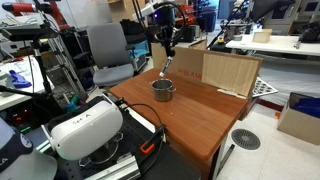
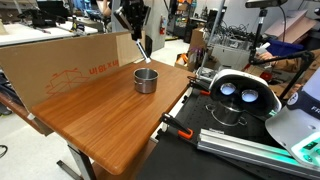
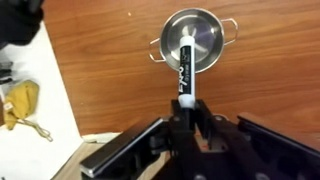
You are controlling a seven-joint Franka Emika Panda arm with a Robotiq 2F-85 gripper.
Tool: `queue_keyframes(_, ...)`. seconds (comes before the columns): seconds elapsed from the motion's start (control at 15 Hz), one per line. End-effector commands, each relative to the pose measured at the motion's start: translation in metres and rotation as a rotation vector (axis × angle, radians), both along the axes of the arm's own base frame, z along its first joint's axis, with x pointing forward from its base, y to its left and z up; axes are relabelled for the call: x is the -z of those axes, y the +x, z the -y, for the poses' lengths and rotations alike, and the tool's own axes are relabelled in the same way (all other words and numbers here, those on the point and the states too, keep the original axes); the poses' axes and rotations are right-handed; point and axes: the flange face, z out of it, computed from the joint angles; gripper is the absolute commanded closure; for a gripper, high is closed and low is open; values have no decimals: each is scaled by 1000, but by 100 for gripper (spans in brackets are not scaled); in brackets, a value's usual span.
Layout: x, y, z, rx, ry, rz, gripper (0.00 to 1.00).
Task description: Take the black marker out of the silver pot and place it on the table
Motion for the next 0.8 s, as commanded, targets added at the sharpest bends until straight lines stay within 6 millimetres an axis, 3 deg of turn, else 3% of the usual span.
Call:
queue_keyframes(0.0, -25, -1, 14, 16, 23, -65, 95)
queue_keyframes(0.33, -40, 4, 50, 48, 10, -129, 95)
queue_keyframes(0.73, -11, 5, 80, 54, 17, -241, 95)
